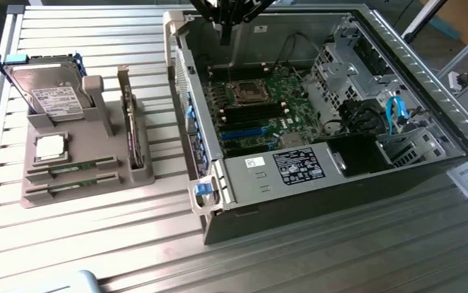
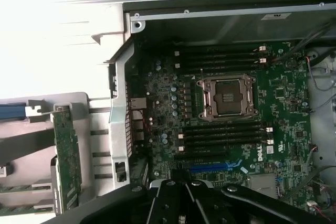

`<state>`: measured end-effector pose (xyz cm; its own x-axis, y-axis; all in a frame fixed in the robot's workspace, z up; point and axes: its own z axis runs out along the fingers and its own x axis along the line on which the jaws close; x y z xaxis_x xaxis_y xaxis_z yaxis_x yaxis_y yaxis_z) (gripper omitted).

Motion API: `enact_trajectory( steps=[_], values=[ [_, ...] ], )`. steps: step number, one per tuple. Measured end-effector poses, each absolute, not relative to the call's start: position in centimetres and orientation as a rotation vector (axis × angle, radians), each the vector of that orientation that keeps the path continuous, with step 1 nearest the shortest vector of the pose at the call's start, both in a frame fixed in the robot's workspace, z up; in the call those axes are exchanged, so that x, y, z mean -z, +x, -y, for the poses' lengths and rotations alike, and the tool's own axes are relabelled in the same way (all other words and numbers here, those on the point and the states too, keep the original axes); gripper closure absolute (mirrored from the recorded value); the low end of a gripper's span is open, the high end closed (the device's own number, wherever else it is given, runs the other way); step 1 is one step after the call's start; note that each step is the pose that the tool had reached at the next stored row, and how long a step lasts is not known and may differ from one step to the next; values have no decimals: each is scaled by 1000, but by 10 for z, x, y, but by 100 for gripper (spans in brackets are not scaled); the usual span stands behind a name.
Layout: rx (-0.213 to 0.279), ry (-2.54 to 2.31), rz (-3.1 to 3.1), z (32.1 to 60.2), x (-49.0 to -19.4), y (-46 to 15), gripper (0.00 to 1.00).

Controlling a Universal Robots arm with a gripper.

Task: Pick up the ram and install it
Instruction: 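Reach for the ram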

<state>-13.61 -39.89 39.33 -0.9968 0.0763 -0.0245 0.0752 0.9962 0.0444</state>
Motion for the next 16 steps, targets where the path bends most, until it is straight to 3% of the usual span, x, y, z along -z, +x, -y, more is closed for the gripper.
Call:
enact_trajectory(
  steps=[16],
  values=[
    [-68,118,-3113,399,-393,-212,89]
  ],
)
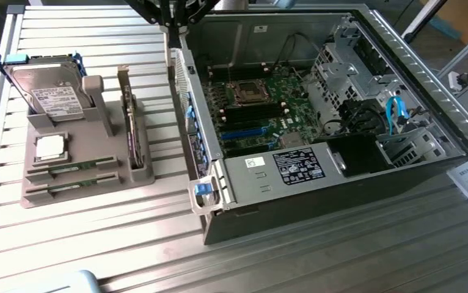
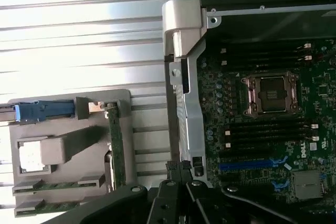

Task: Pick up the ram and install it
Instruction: 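Reach for the ram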

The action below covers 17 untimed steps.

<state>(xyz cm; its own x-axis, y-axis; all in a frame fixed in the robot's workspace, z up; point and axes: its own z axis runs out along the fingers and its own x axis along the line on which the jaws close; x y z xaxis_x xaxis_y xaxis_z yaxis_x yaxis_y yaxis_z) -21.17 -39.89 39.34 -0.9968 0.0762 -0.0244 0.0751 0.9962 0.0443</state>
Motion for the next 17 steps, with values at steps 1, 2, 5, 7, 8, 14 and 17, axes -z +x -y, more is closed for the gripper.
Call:
enact_trajectory(
  steps=[1,2,5,7,8,14,17],
  values=[
    [-68,118,-3112,399,-393,-215,89],
    [-68,118,-3112,399,-393,-218,89],
    [-68,118,-3113,399,-393,-231,89],
    [-68,118,-3113,399,-393,-240,89],
    [-68,118,-3112,399,-393,-244,89],
    [-68,118,-3113,399,-393,-279,89],
    [-68,118,-3112,399,-393,-293,89]
  ],
)
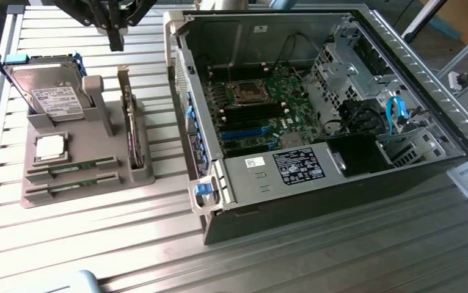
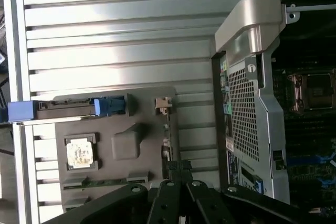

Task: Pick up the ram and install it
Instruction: 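Reach for the ram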

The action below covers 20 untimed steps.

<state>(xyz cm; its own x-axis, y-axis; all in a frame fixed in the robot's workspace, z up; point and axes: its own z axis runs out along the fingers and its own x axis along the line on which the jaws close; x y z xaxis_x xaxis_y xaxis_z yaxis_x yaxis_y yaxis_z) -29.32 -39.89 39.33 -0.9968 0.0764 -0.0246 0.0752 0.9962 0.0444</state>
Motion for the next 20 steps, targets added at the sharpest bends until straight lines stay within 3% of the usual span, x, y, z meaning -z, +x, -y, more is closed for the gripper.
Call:
enact_trajectory(
  steps=[12,20],
  values=[
    [-68,118,-3112,399,-393,-375,89],
    [-68,118,-3112,402,-393,-380,89]
  ],
)
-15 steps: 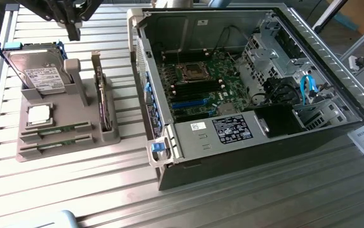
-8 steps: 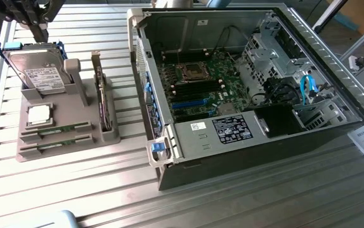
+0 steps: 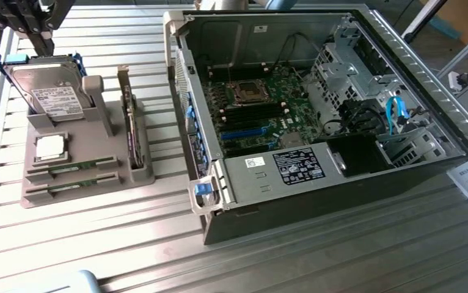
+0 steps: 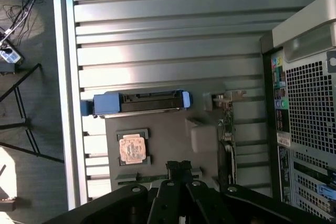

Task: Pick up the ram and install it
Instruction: 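Reach for the ram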

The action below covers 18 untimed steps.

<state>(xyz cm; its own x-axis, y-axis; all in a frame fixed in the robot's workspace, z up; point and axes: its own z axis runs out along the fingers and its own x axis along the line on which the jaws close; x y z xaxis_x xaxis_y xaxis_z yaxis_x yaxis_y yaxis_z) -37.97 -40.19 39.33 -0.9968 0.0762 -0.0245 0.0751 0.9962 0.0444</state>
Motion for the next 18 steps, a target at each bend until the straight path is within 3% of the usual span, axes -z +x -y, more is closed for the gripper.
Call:
enact_trajectory(
  steps=[10,18],
  values=[
    [-68,118,-3112,428,-393,-380,89],
    [-68,118,-3112,467,-393,-380,89]
  ],
)
